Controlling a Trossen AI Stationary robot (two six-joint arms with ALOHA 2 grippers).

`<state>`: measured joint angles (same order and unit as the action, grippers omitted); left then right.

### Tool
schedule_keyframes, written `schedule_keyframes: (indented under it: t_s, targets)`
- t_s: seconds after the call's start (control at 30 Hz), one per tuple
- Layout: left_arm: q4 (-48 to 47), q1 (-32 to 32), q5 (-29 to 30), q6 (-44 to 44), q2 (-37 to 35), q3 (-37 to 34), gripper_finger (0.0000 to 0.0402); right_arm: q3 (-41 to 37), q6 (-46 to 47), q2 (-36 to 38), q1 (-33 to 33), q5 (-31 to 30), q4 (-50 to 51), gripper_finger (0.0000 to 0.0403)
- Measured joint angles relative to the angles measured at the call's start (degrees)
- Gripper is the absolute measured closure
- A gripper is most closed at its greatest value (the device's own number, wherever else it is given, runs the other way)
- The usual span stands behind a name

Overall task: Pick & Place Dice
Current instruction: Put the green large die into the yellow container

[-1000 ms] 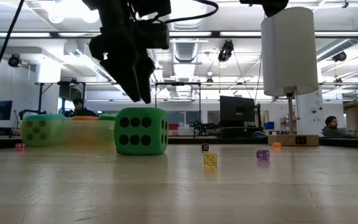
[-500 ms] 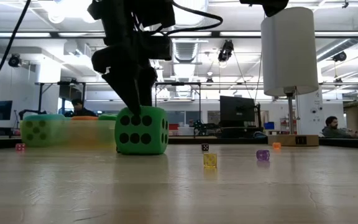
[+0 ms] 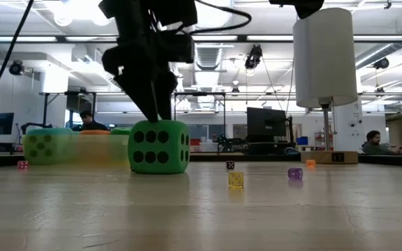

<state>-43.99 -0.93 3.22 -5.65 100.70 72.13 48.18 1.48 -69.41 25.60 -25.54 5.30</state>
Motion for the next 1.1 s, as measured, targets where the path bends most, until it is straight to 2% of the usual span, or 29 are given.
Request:
schedule_keyframes:
  t_s: [1.1]
  targets:
    - [1.2, 0.3, -0.7, -1.9, -0.7, -1.3, 0.0004, 0.0, 0.0, 0.0, 0.0, 0.0, 0.0, 0.0374]
